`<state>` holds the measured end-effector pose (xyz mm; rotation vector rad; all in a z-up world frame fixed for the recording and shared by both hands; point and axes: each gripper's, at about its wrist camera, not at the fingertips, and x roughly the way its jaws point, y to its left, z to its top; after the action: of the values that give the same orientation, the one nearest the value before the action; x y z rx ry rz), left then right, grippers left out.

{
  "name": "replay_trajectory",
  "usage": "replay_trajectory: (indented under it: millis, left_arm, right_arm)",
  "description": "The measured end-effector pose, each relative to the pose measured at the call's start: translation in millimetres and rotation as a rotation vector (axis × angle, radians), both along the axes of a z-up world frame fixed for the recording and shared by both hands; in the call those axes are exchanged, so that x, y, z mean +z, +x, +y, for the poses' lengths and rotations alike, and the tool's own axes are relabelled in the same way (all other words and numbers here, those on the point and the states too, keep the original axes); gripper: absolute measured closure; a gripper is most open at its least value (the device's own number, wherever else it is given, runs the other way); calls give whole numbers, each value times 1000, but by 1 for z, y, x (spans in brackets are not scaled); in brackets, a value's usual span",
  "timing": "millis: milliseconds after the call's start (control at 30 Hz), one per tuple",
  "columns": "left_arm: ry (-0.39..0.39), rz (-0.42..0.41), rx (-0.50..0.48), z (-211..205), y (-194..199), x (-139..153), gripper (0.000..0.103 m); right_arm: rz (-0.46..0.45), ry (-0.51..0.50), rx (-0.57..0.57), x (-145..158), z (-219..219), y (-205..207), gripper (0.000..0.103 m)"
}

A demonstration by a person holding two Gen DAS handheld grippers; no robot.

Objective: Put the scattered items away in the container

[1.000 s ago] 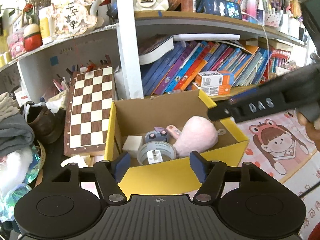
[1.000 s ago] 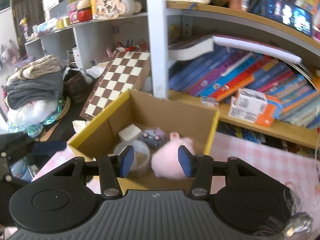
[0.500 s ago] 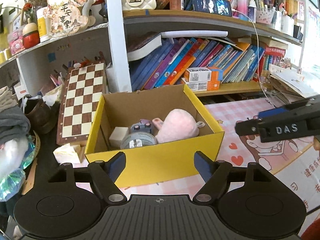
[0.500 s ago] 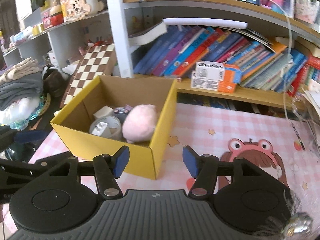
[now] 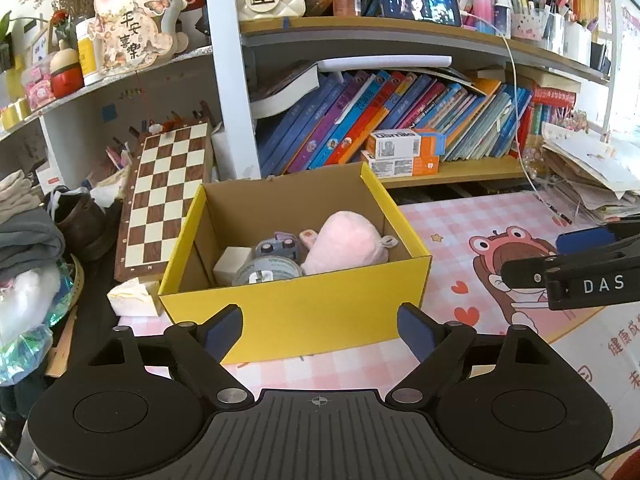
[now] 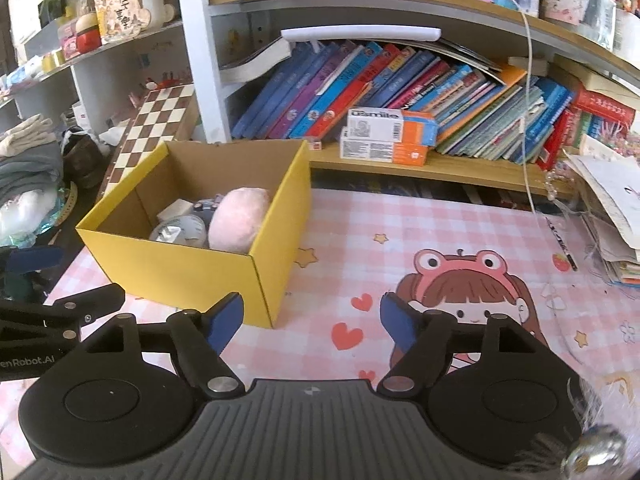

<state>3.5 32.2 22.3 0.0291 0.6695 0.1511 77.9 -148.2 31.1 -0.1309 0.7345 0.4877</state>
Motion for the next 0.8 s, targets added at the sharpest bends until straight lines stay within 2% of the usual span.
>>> replay_trajectory:
  millis: [467,800]
  left_arm:
    - [11,51,11,-16,5,-8,5]
    - [-22,78,73,-12,10,-15,2]
  right_arm:
    - [-3,-33,-82,-11,-20,-2,6]
    - [8,-50,-89,-17,-22,3,3]
